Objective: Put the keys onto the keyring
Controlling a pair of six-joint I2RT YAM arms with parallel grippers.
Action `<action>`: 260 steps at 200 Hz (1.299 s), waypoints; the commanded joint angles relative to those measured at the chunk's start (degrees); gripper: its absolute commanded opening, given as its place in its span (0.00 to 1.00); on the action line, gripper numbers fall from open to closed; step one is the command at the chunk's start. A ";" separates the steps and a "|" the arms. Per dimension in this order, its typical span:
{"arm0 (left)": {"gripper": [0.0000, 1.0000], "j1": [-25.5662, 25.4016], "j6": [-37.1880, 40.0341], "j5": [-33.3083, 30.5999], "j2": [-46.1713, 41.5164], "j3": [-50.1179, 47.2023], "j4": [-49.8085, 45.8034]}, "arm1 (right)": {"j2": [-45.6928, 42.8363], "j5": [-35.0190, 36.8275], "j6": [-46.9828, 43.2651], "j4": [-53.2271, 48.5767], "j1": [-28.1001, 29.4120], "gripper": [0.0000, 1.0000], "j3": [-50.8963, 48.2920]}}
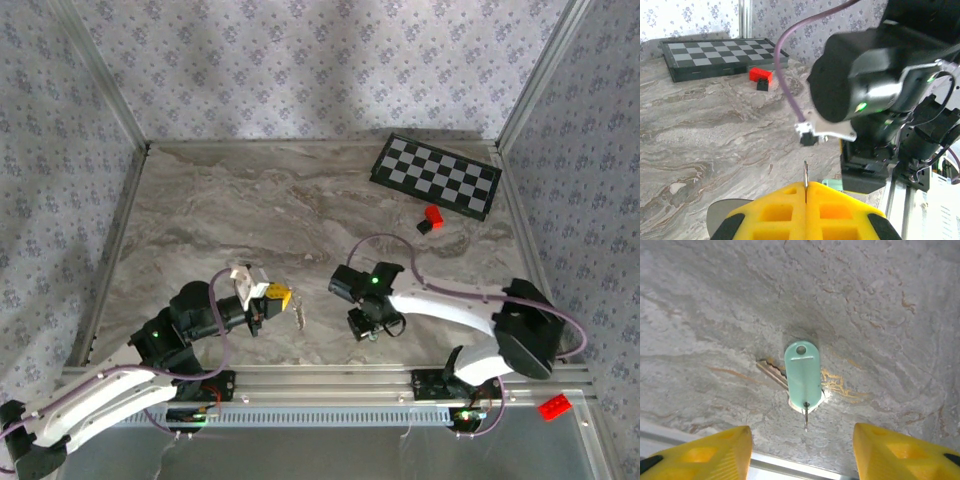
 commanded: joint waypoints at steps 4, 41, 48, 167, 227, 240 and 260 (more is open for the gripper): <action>0.00 0.32 -0.15 1.02 -0.20 2.29 2.41 | -4.68 1.47 6.47 0.76 1.24 0.60 -4.48; 0.00 0.32 -0.24 1.46 1.10 2.79 2.82 | -9.24 0.95 9.87 4.78 2.41 0.60 -10.44; 0.00 0.32 -0.15 1.89 1.29 3.32 2.24 | -10.15 1.02 10.32 5.25 2.76 0.60 -11.17; 0.00 0.32 0.29 1.84 1.10 3.39 2.51 | -7.63 0.45 10.32 11.63 3.91 0.40 -15.01; 0.00 0.32 0.52 3.05 2.40 3.94 2.45 | -5.41 2.51 10.10 11.47 4.26 0.26 -14.42; 0.00 0.32 0.46 2.86 2.22 3.73 2.55 | -5.57 2.97 10.09 11.68 4.43 0.24 -14.55; 0.00 0.32 0.56 2.69 2.22 3.84 2.52 | -5.59 4.02 9.60 11.69 5.13 0.23 -13.99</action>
